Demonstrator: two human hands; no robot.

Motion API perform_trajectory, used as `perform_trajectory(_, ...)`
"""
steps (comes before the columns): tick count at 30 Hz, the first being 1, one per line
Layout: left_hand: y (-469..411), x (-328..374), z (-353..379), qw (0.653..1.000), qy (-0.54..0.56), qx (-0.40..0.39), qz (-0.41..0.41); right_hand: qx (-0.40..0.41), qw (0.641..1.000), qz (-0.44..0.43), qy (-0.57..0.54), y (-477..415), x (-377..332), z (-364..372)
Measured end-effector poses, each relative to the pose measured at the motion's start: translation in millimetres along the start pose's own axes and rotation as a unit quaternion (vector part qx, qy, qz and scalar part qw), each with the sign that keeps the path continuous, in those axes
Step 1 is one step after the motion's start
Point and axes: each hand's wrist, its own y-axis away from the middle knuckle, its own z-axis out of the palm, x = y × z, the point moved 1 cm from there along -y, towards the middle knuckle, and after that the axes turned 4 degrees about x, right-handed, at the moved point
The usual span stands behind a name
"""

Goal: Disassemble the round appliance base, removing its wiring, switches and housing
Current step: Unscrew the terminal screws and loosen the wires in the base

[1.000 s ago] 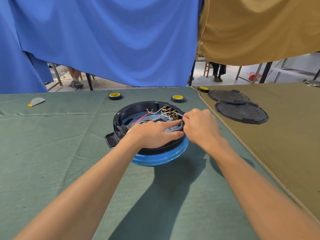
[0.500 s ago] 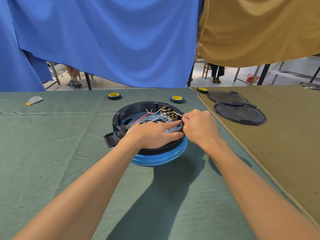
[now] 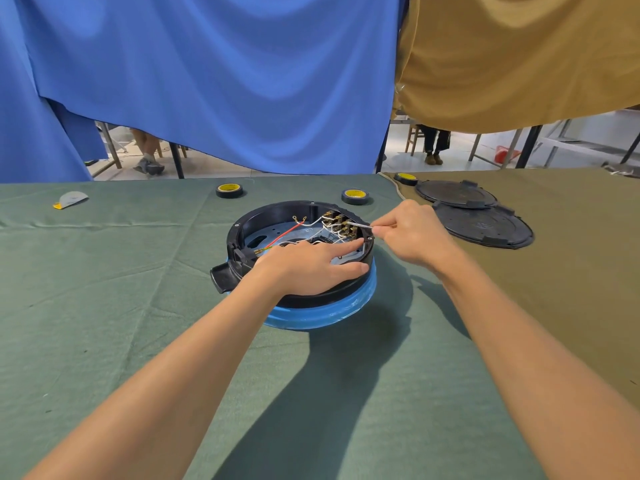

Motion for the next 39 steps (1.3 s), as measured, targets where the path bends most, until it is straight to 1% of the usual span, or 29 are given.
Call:
perform_trajectory(3, 0.3, -0.2, -0.4, 1.000, 0.007, -0.005, -0.002, -0.009, 0.999, -0.001, -0.038, -1.9, 3.6, -3.4)
perform_trajectory(5, 0.3, -0.3, -0.6, 1.000, 0.008, -0.004, -0.004, -0.003, 1.000, -0.010, -0.020, -2.7, 1.7, 0.7)
perform_trajectory(9, -0.4, 0.4, -0.5, 1.000, 0.003, 0.002, 0.002, 0.040, 0.998, -0.034, 0.036, 3.2, 1.1, 17.4)
perform_trajectory(11, -0.3, 0.6, -0.7, 1.000, 0.004, 0.002, 0.001, 0.055, 0.997, -0.044, 0.037, 7.2, 2.3, 20.7)
perform_trajectory(14, -0.2, 0.6, -0.8, 1.000, 0.005, 0.001, -0.001, 0.053, 0.997, -0.054, 0.031, 10.8, 3.5, 20.4)
perform_trajectory(19, 0.8, 0.8, -1.0, 1.000, 0.002, 0.003, -0.009, 0.080, 0.996, -0.043, 0.019, 16.0, 5.5, 16.6)
perform_trajectory(27, 3.2, 6.7, 1.9, 1.000, 0.001, 0.004, -0.017, 0.049, 0.995, -0.032, 0.078, 12.2, -6.3, 8.6)
perform_trajectory(30, 0.1, 14.5, 4.0, 0.999, 0.033, 0.010, -0.035, 0.035, 0.994, -0.020, 0.099, 7.8, -11.0, 1.9)
perform_trajectory(34, 4.1, 29.7, 2.8, 0.996, 0.080, 0.025, -0.030, -0.005, 0.993, -0.017, 0.116, -2.5, -12.1, -12.3)
perform_trajectory(35, 4.2, 29.9, -2.9, 0.995, 0.079, 0.045, -0.034, -0.011, 0.993, -0.022, 0.119, -5.2, -11.5, -14.7)
perform_trajectory(36, 1.9, 26.6, -12.2, 0.994, 0.055, 0.085, -0.049, -0.017, 0.992, -0.027, 0.121, -7.1, -11.0, -16.2)
perform_trajectory(38, -10.9, 10.7, -40.5, 0.976, -0.009, 0.197, -0.087, -0.024, 0.992, -0.036, 0.119, -9.0, -10.1, -17.3)
perform_trajectory(39, -18.5, 1.2, -53.3, 0.968, -0.017, 0.231, -0.092, -0.028, 0.992, -0.039, 0.118, -9.5, -9.6, -17.0)
